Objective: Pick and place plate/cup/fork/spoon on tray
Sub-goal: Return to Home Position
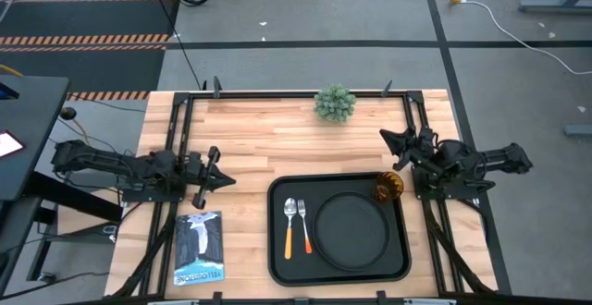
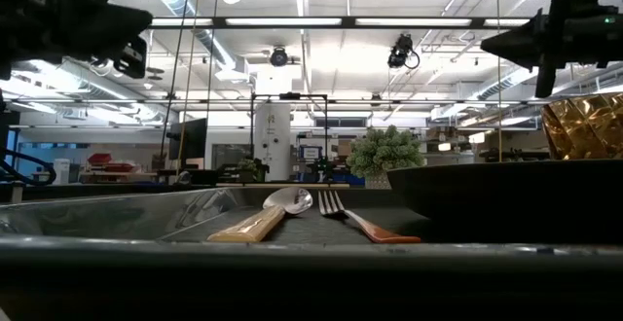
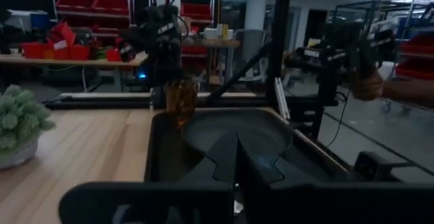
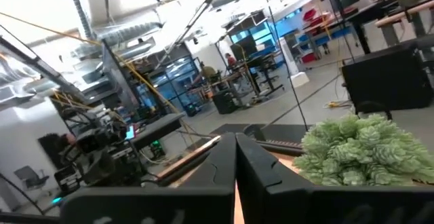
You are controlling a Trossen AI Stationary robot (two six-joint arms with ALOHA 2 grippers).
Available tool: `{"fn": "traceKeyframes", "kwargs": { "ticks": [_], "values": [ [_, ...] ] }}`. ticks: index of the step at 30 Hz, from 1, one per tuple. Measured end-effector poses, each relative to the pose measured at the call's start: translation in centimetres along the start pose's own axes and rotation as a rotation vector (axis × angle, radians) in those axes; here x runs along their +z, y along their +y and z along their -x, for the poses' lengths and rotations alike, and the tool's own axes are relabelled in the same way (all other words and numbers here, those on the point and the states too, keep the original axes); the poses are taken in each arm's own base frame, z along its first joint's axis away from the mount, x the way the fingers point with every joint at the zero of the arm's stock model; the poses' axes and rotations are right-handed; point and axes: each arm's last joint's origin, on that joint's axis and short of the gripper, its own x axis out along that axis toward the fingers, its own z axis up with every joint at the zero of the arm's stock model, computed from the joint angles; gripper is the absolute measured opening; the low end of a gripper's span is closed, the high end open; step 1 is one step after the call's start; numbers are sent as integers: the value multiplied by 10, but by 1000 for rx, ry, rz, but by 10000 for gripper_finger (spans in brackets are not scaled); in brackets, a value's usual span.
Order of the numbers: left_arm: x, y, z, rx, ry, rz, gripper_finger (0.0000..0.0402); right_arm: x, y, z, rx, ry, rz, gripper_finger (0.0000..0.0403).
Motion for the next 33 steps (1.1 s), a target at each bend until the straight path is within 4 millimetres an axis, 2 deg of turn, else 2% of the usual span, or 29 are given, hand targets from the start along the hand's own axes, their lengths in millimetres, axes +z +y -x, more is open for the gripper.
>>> {"fn": "traceKeyframes", "kwargs": {
  "ticks": [6,13,22,33],
  "values": [
    [-2,1,0,28,15,9,6,2,-4,-3,-42,-24,-30,5],
    [3,1,6,48,-25,62,4,2,-6,-3,-66,-33,-38,33],
    [11,0,23,42,-119,-17,3,2,-5,-3,-65,-33,-37,38],
    [9,0,23,37,-99,113,45,2,-5,-3,-63,-32,-36,39]
  ]
}}
